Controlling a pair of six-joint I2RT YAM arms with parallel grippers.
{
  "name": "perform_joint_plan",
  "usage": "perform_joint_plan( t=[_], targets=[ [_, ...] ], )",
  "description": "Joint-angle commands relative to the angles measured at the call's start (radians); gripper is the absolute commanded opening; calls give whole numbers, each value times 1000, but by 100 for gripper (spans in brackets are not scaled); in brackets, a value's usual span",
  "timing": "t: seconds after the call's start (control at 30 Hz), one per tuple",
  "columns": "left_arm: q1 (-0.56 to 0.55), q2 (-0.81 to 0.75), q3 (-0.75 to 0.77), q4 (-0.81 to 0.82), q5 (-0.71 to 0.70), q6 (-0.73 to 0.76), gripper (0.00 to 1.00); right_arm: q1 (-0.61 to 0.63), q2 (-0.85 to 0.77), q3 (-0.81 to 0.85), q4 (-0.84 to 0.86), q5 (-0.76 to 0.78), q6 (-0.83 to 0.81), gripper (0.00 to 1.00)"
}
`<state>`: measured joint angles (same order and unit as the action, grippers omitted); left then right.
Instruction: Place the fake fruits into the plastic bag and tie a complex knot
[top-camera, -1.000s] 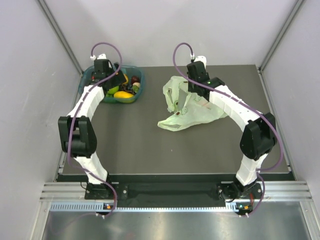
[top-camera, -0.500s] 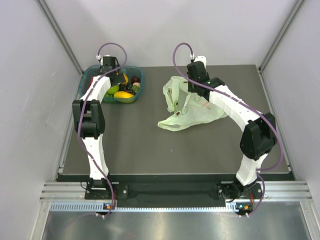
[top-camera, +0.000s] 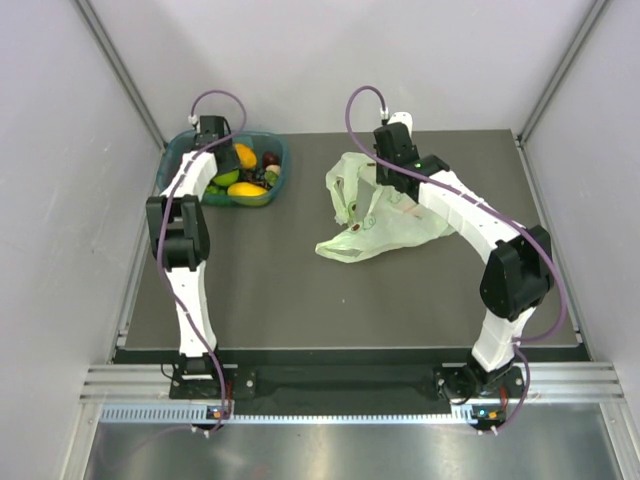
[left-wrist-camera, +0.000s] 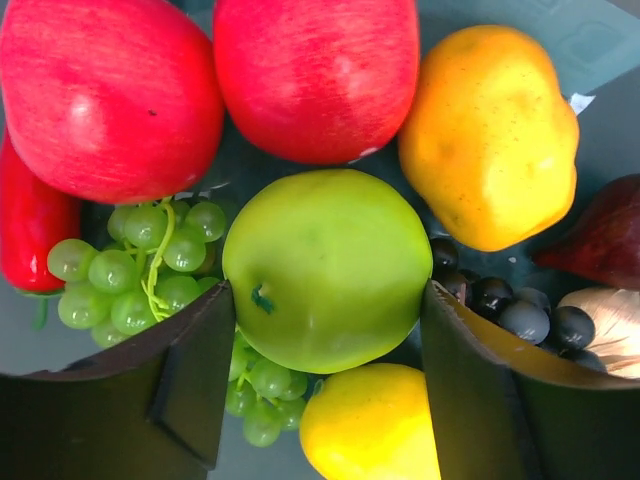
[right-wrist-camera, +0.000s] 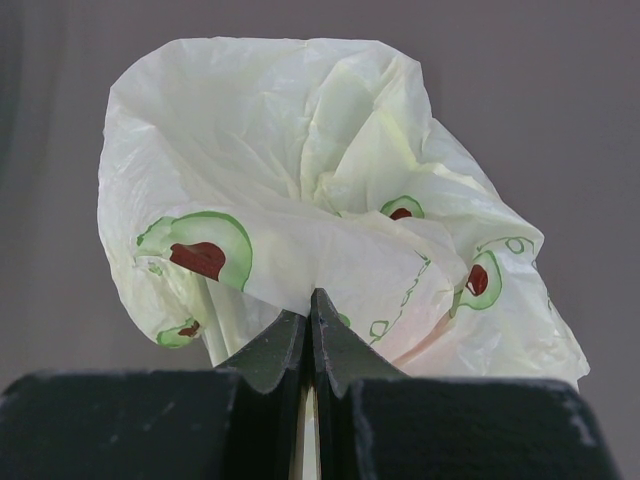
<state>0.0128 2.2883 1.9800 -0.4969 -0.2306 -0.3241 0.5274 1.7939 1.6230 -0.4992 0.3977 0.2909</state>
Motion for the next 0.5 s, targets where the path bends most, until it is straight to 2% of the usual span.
perform_joint_plan(
  t=[0.0,0.17,0.2,0.3,0.33,0.47],
  targets=[
    [18,-30,-4,24,60,-7,56,-1,-18,15,31,12,-7,0],
    [21,-200,-162,179,215,-52,53,-1,-19,15,33,13,-7,0],
    [21,-261,-218,204,296,-61,52,-1,-19,17,31,12,-6,0],
    [18,-407,-400,346,390,-127,52,-1,-19,20,31,12,-7,0],
    [15,-443,-449,433,411,-148,52,-1,-21,20,31,12,-6,0],
    [7,-590,-648,538,456,-168,50,0,-24,21,28,10,-9,0]
  ],
)
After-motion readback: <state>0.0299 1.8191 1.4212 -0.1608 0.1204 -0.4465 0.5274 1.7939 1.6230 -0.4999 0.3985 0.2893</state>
